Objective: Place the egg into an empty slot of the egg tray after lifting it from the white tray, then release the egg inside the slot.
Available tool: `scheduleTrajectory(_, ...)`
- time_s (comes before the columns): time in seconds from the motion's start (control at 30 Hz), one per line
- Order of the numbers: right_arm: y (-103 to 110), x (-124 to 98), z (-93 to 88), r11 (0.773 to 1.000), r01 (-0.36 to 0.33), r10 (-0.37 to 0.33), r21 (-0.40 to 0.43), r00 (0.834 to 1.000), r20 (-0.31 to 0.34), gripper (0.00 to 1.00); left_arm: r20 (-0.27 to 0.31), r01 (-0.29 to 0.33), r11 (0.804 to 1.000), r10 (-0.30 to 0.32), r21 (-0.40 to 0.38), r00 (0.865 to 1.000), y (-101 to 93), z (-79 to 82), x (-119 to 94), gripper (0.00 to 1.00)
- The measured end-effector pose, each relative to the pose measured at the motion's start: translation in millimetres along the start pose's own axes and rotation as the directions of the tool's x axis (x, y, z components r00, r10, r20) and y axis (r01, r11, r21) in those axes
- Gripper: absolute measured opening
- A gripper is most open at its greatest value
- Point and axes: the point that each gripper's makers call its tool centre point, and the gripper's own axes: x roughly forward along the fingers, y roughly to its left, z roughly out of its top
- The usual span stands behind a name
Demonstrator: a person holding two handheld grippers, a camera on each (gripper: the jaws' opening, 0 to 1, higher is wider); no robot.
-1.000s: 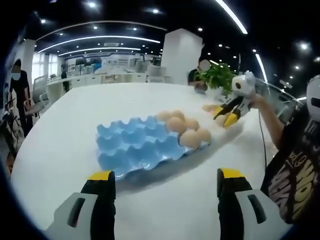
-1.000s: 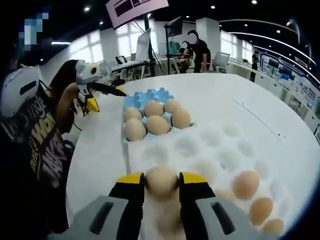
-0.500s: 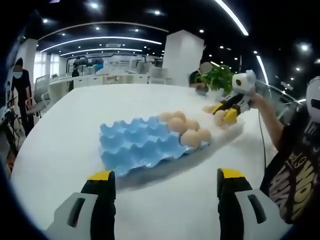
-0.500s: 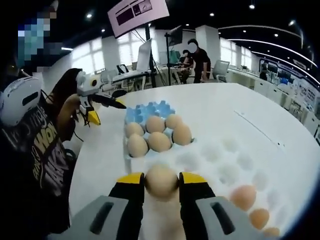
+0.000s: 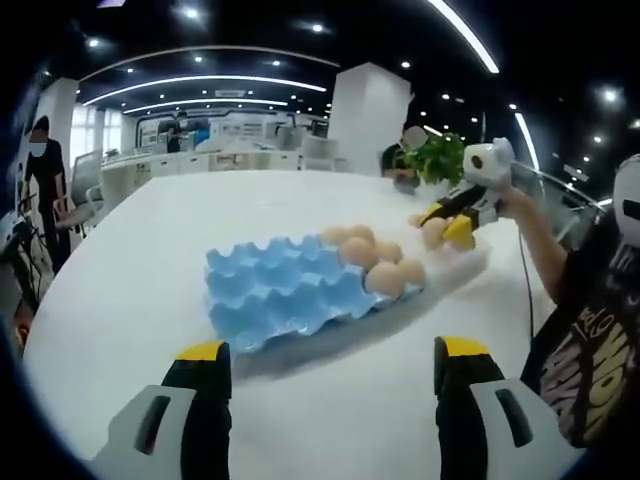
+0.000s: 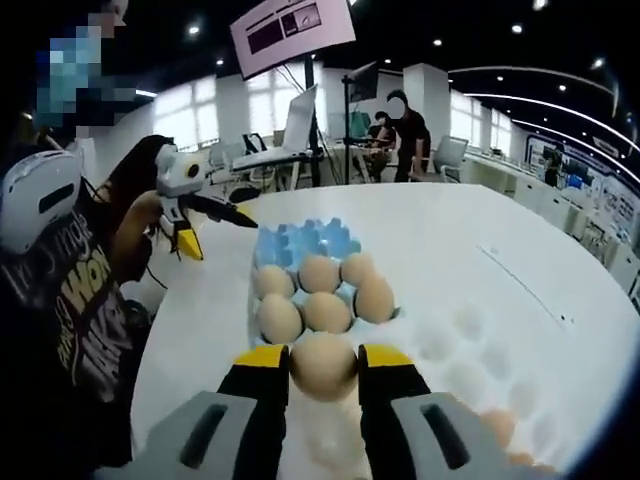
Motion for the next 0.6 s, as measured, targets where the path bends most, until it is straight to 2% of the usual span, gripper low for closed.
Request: scheduleTrajectory(0.6, 20, 25, 26.0, 0.996, -0.056, 0.059, -0.076, 0.998, 0.037, 0.28, 0.007, 0.007, 1.0, -0.007, -0.004, 1.0, -3.5, -1.9, 0, 0.85)
